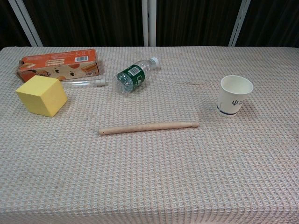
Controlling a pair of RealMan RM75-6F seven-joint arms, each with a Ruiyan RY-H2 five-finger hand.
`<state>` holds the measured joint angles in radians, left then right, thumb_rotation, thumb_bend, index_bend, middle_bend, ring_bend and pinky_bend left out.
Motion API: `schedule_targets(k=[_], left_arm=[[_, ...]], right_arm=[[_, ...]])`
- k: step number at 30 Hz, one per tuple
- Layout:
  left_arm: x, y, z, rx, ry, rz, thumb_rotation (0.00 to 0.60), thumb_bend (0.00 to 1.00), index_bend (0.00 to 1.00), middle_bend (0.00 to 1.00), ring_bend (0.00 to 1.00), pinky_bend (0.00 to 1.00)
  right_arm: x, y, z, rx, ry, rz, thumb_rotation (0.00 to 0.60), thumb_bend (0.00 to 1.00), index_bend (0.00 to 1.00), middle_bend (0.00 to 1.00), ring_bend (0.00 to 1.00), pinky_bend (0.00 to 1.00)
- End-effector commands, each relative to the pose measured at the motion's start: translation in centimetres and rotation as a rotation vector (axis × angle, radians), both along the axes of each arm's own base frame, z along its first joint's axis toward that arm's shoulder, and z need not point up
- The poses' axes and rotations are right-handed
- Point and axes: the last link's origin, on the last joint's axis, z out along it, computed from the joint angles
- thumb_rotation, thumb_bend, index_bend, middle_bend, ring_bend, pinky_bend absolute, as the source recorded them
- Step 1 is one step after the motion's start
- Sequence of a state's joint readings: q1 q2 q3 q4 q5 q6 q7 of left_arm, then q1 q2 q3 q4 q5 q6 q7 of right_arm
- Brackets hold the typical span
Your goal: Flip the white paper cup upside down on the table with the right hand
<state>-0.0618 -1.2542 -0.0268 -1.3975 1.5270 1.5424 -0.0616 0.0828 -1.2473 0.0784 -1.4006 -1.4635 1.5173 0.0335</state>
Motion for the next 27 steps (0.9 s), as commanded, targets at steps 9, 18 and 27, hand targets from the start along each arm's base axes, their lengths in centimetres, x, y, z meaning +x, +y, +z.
schedule_targets(k=[9, 18, 27], left_arm=[[0.2, -0.3, -0.3, -0.018, 0.005, -0.008, 0.600, 0.02, 0.01, 0.00, 0.00, 0.00], [0.4, -0.1, -0.3, -0.023, -0.003, -0.005, 0.600, 0.02, 0.01, 0.00, 0.00, 0.00], [0.2, -0.3, -0.4, -0.026, -0.001, -0.001, 0.600, 0.02, 0.01, 0.00, 0.00, 0.00]], right_arm=[[0.6, -1.1, -0.6, 0.060, 0.033, 0.009, 0.600, 0.00, 0.00, 0.00, 0.00, 0.00], [6.0, -5.2, -2.6, 0.218, 0.158, 0.127, 0.600, 0.00, 0.00, 0.00, 0.00, 0.00], [12.0, -9.2, -5.8, 0.372, 0.247, 0.213, 0.600, 0.00, 0.00, 0.00, 0.00, 0.00]])
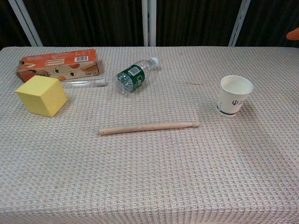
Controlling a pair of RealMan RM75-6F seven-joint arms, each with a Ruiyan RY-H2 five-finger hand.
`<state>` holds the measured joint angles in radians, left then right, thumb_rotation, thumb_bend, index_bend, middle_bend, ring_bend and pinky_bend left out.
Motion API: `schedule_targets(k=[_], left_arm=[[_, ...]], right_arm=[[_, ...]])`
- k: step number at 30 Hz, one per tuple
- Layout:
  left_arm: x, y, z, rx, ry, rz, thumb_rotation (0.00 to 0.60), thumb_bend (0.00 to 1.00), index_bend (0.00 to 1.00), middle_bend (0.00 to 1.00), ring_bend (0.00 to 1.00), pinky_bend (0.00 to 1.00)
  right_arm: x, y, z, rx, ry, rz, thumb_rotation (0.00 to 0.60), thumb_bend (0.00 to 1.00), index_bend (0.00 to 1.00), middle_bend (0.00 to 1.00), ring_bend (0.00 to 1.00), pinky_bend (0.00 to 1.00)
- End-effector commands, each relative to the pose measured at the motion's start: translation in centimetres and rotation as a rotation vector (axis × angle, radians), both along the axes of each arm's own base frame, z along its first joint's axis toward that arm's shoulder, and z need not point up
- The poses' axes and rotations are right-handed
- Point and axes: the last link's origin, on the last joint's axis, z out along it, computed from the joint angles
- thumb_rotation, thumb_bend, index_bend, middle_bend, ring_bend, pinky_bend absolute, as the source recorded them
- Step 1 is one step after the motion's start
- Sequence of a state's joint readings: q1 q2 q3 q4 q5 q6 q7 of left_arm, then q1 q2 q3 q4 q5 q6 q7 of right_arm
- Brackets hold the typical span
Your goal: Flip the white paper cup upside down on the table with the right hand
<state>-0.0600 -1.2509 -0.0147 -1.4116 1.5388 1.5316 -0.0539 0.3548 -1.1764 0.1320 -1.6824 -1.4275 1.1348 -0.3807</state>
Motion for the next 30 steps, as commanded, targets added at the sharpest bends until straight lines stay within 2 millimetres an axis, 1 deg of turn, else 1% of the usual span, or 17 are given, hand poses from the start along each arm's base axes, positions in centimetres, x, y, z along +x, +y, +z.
schedule_targets(k=[1, 7, 13, 16, 21, 24, 28, 30], left_arm=[[0.1, 0.0, 0.0, 0.002, -0.001, -0.003, 0.600, 0.02, 0.01, 0.00, 0.00, 0.00], [-0.1, -0.2, 0.0, -0.002, -0.005, -0.002, 0.600, 0.02, 0.01, 0.00, 0.00, 0.00], [-0.1, -0.2, 0.1, 0.001, -0.002, 0.000, 0.600, 0.02, 0.01, 0.00, 0.00, 0.00], [-0.2, -0.2, 0.0, 0.000, -0.004, 0.003, 0.600, 0.02, 0.01, 0.00, 0.00, 0.00], [-0.4, -0.4, 0.1, 0.006, -0.019, 0.013, 0.600, 0.02, 0.01, 0.00, 0.00, 0.00], [-0.7, -0.5, 0.0, 0.003, -0.022, 0.021, 0.600, 0.02, 0.01, 0.00, 0.00, 0.00], [-0.7, -0.6, 0.1, 0.005, -0.022, 0.020, 0.600, 0.02, 0.01, 0.00, 0.00, 0.00], [-0.7, -0.5, 0.2, 0.006, -0.022, 0.018, 0.600, 0.02, 0.01, 0.00, 0.00, 0.00]], right_arm=[[2.9, -1.9, -1.7, 0.067, 0.036, 0.037, 0.600, 0.00, 0.00, 0.00, 0.00, 0.00], [5.1, -3.9, -4.2, 0.125, 0.078, 0.037, 0.600, 0.00, 0.00, 0.00, 0.00, 0.00], [6.7, -4.6, -6.1, 0.169, 0.103, 0.051, 0.600, 0.00, 0.00, 0.01, 0.00, 0.00], [7.0, -4.7, -6.9, 0.186, 0.122, 0.054, 0.600, 0.00, 0.00, 0.02, 0.00, 0.00], [7.0, -5.0, -7.7, 0.185, 0.157, 0.042, 0.600, 0.01, 0.00, 0.10, 0.00, 0.00], [7.0, -5.1, -8.2, 0.185, 0.178, 0.042, 0.600, 0.02, 0.01, 0.11, 0.00, 0.00], [7.2, -5.3, -8.7, 0.181, 0.188, 0.053, 0.600, 0.02, 0.04, 0.13, 0.00, 0.00], [7.3, -5.3, -9.0, 0.176, 0.186, 0.061, 0.600, 0.03, 0.08, 0.17, 0.00, 0.00]])
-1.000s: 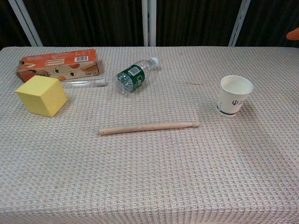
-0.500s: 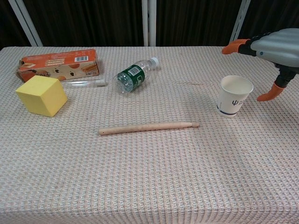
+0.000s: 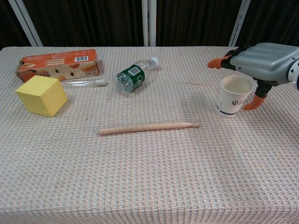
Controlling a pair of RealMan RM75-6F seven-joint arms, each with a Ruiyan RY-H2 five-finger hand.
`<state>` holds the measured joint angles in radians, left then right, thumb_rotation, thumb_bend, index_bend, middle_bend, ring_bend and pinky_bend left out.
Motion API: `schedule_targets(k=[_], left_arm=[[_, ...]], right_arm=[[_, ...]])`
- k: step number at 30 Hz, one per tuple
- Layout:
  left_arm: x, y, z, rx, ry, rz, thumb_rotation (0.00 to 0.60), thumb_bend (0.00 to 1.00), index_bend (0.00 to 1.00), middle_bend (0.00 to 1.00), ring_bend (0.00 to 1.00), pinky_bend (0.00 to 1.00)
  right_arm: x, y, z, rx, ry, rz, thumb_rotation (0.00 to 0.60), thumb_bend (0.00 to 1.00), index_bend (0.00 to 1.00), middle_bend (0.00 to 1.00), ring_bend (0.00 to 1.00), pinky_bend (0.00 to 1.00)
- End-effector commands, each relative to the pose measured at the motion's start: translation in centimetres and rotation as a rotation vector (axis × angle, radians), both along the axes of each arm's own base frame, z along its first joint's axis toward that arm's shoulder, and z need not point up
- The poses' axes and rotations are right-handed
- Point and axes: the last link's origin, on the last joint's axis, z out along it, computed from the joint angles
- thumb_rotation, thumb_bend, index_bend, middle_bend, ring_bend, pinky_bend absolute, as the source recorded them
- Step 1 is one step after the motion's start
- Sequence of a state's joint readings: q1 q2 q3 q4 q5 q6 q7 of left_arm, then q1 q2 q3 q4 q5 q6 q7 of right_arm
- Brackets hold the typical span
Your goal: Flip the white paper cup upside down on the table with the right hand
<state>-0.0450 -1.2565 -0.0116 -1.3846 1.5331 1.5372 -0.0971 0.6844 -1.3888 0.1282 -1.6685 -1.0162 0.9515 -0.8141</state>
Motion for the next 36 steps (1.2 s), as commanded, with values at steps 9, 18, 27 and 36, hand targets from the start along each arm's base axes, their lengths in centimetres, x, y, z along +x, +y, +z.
schedule_targets(k=[9, 18, 27, 36], left_arm=[[-0.2, 0.0, 0.1, 0.000, -0.002, 0.007, 0.600, 0.02, 0.01, 0.00, 0.00, 0.00], [-0.3, 0.2, 0.1, -0.006, -0.004, 0.013, 0.600, 0.02, 0.01, 0.00, 0.00, 0.00], [-0.4, 0.1, 0.1, -0.009, -0.006, 0.018, 0.600, 0.02, 0.01, 0.00, 0.00, 0.00], [-0.5, 0.3, -0.3, -0.027, -0.003, 0.024, 0.600, 0.02, 0.01, 0.00, 0.00, 0.00]], right_arm=[[0.2, -0.3, -0.8, -0.019, -0.006, 0.041, 0.600, 0.04, 0.25, 0.26, 0.00, 0.00], [0.0, -0.4, -0.9, -0.025, -0.009, 0.053, 0.600, 0.07, 0.40, 0.37, 0.04, 0.00], [-0.5, -0.1, 0.8, -0.063, -0.130, 0.061, 0.600, 0.08, 0.49, 0.42, 0.06, 0.00], [-5.5, -0.4, 1.7, -0.028, -0.645, -0.140, 0.600, 0.08, 0.51, 0.43, 0.09, 0.00]])
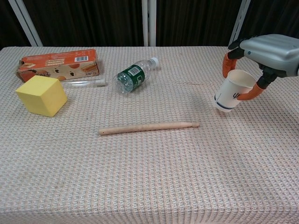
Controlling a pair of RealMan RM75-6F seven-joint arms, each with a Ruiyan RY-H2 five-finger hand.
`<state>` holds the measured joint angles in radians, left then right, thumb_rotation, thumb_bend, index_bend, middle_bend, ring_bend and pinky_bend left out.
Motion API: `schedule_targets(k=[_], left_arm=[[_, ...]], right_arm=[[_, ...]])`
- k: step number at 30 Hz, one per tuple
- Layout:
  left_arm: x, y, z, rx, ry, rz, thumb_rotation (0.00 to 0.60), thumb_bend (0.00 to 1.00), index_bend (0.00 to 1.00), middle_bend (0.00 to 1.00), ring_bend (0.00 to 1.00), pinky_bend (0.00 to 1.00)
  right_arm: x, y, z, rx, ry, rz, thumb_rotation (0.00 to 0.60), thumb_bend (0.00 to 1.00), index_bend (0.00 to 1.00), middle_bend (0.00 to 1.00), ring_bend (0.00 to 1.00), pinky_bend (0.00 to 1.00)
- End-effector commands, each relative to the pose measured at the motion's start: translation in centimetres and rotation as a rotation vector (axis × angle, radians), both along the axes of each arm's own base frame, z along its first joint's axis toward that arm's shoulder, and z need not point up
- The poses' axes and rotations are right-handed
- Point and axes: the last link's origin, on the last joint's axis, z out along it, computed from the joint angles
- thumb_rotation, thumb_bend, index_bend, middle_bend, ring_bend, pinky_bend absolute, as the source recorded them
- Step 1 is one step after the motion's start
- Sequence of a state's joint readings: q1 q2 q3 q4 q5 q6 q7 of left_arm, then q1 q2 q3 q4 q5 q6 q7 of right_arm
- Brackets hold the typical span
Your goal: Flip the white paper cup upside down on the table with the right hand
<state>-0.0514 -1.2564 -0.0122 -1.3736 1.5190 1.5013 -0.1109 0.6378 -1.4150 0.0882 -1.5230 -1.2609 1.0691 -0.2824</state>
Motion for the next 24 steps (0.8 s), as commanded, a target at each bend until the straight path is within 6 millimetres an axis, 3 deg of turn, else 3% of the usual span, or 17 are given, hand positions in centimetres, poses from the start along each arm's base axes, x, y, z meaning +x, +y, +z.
schedule_targets(k=[1, 10, 19, 20, 24], left_arm=[[0.0, 0.1, -0.2, -0.006, 0.000, 0.002, 0.600, 0.02, 0.01, 0.00, 0.00, 0.00], [0.0, 0.4, -0.8, -0.024, 0.001, 0.002, 0.600, 0.02, 0.01, 0.00, 0.00, 0.00], [-0.1, 0.3, -0.8, -0.025, 0.004, 0.006, 0.600, 0.02, 0.01, 0.00, 0.00, 0.00], [-0.1, 0.3, -0.8, -0.025, 0.004, 0.007, 0.600, 0.02, 0.01, 0.00, 0.00, 0.00], [-0.1, 0.4, -0.8, -0.027, 0.007, 0.008, 0.600, 0.02, 0.01, 0.00, 0.00, 0.00]], right_arm=[[-4.4, -0.1, 0.2, 0.042, -0.371, -0.122, 0.600, 0.08, 0.51, 0.43, 0.09, 0.00], [-8.9, -0.6, -1.7, 0.144, -0.802, -0.323, 0.600, 0.07, 0.52, 0.44, 0.09, 0.00], [-10.8, -1.4, -2.6, 0.248, -0.873, -0.401, 0.600, 0.05, 0.51, 0.43, 0.09, 0.00], [-10.9, -1.4, -2.6, 0.255, -0.864, -0.400, 0.600, 0.04, 0.46, 0.41, 0.08, 0.00], [-11.4, -1.6, -2.5, 0.263, -0.798, -0.384, 0.600, 0.02, 0.05, 0.23, 0.00, 0.00]])
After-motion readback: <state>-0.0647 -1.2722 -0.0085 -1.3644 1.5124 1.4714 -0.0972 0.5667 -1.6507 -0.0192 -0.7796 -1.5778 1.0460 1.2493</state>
